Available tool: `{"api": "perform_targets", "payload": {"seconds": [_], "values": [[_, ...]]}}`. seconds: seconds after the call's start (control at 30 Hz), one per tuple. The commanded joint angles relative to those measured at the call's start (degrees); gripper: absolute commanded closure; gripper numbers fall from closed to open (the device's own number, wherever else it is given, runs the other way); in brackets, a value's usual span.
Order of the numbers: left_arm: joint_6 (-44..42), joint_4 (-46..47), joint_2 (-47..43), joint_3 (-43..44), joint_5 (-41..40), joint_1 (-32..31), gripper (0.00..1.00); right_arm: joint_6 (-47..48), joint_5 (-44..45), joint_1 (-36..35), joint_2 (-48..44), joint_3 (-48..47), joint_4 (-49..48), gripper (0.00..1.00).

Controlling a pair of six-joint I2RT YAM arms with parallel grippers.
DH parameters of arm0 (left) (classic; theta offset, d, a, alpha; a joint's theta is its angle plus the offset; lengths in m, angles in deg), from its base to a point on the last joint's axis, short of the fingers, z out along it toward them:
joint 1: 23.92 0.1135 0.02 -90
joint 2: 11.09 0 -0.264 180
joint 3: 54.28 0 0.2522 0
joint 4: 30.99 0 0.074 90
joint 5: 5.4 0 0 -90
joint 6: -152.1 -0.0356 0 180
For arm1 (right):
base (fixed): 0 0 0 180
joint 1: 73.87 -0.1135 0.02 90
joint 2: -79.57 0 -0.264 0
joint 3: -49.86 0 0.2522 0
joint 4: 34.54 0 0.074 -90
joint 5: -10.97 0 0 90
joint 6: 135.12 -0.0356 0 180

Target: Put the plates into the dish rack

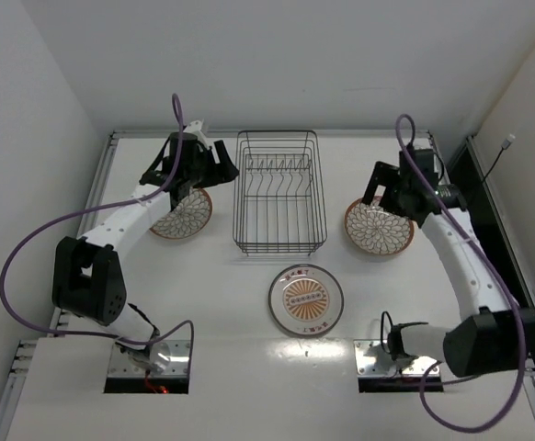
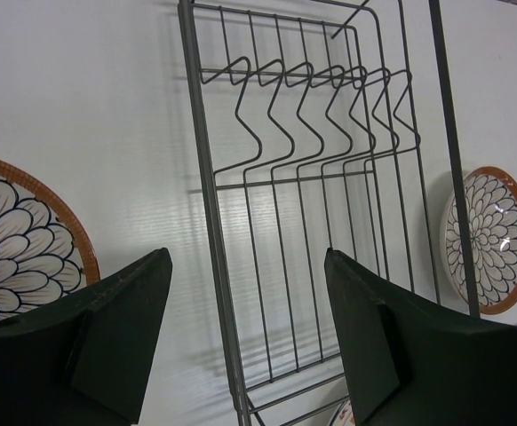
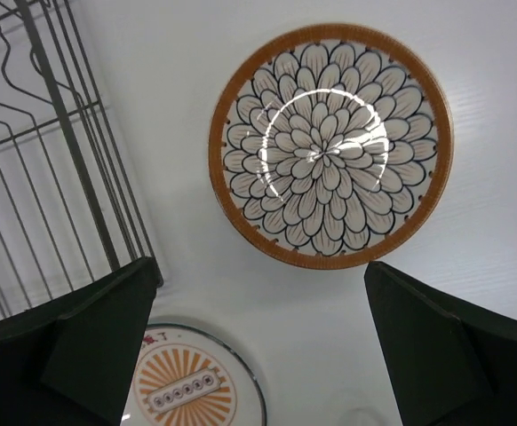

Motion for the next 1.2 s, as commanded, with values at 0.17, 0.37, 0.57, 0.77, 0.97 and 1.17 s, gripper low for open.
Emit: {"api": "perform_targets", "payload": {"seconds": [0.17,0.37,0.57,0.77,0.97,1.17], "values": [[-0.5,1.9,-0.5,0.0,0.4,-0.1,0.33,-0.4,-36.2,27.6,8.9,10.6,-12.8,0.0],[-0.5,1.4,-0.5,0.5,1.0,-0.1,0.33,-7.5,-45.9,36.1,12.7,24.5,-26.2,0.03],[-0.5,1.4,-1.0,0.5,0.3,-0.1,0.33,-8.1,-43.1,37.7,17.0,27.6,-28.8,0.03],[-0.5,1.4,-1.0,0.5,0.3,-0.1,0.33,-14.4,-48.3,38.9,27.1,30.6,-37.8,0.32],[-0.5,1.4,-1.0,0.5,0.3,-0.1,0.33,-17.7,-46.9,37.4,29.4,29.8,-39.2,0.46],[-0.5,1.4,-1.6,0.5,-0.2,-0.1,0.33,-14.8,-46.4,38.6,26.5,30.3,-36.7,0.92]]}}
